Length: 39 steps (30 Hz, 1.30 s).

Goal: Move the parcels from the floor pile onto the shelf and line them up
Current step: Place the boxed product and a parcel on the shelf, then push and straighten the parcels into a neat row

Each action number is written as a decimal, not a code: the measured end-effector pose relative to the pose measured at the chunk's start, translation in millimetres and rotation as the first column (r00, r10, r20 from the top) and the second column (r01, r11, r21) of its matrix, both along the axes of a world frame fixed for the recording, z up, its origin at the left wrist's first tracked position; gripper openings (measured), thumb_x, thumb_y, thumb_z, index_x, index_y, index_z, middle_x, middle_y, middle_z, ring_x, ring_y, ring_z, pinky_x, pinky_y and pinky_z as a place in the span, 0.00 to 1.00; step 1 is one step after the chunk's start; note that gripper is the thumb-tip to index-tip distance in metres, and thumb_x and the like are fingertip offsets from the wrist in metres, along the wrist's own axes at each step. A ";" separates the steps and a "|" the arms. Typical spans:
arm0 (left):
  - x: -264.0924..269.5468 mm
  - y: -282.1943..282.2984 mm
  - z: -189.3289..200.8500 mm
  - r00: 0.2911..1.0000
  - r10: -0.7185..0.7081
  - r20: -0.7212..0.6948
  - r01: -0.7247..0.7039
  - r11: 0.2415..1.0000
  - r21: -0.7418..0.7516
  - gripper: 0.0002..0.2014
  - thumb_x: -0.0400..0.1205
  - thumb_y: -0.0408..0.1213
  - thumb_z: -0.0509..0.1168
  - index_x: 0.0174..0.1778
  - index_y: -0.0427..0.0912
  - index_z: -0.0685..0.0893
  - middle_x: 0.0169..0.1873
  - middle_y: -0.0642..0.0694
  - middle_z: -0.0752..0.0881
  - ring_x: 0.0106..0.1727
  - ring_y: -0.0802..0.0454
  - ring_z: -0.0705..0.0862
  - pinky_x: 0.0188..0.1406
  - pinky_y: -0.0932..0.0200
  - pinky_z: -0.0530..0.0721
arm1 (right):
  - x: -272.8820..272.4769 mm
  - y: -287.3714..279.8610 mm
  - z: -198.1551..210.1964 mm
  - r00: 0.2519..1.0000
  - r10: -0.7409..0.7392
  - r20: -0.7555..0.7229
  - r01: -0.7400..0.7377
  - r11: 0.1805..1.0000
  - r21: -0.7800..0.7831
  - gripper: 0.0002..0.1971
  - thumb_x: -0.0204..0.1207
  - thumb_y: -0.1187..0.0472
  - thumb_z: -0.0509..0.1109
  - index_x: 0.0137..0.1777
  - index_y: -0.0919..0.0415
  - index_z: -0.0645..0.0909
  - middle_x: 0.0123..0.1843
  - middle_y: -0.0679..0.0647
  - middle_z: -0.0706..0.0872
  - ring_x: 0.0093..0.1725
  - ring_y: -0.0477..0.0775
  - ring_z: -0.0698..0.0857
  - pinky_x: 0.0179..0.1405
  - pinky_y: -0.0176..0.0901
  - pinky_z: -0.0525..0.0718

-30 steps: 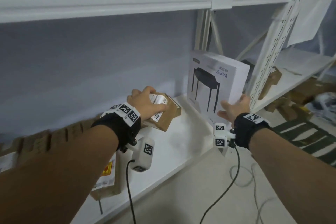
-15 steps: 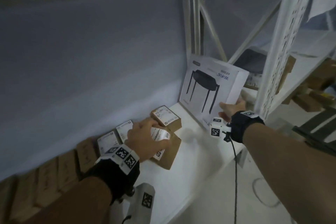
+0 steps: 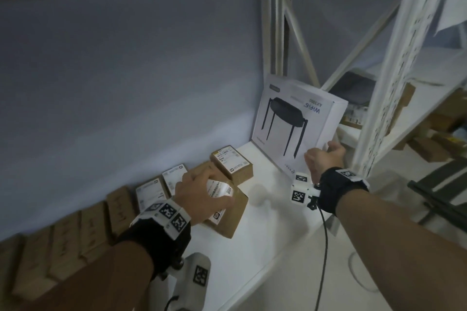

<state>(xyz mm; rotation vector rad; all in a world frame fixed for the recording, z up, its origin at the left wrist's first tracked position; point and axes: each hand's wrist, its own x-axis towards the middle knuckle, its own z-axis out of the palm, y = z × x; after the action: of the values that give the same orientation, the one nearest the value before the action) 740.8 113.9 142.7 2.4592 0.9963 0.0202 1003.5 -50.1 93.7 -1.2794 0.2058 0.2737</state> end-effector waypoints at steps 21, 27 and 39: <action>-88.4 -17.7 40.4 0.997 0.027 0.076 -0.019 0.994 -0.107 0.46 0.52 0.73 0.70 0.69 0.71 0.68 0.65 0.49 0.75 0.66 0.44 0.78 0.66 0.41 0.80 | -190.6 -21.5 66.6 0.772 0.605 -0.196 -0.635 0.726 -0.264 0.12 0.81 0.57 0.65 0.61 0.60 0.77 0.62 0.61 0.85 0.54 0.62 0.85 0.61 0.58 0.86; -134.5 -25.0 54.3 0.992 0.120 0.042 -0.106 0.962 -0.251 0.49 0.56 0.68 0.76 0.71 0.59 0.65 0.63 0.52 0.81 0.60 0.47 0.83 0.64 0.46 0.82 | -271.5 7.4 84.1 0.576 0.781 -0.240 -0.808 0.502 -0.307 0.28 0.73 0.36 0.68 0.64 0.56 0.79 0.58 0.58 0.87 0.56 0.63 0.88 0.62 0.61 0.85; -220.0 -10.0 49.4 0.958 0.200 0.205 -0.134 0.945 -0.297 0.22 0.72 0.54 0.75 0.59 0.56 0.77 0.56 0.58 0.84 0.55 0.54 0.84 0.60 0.53 0.81 | -313.2 11.0 73.1 0.594 0.766 -0.247 -0.783 0.479 -0.397 0.20 0.70 0.44 0.71 0.52 0.60 0.88 0.48 0.58 0.92 0.49 0.59 0.88 0.52 0.53 0.88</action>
<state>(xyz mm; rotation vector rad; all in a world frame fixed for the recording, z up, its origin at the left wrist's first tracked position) 520.8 104.0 192.0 2.0548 1.0251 0.2059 690.3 -39.1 166.8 -1.8105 -0.3444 1.1040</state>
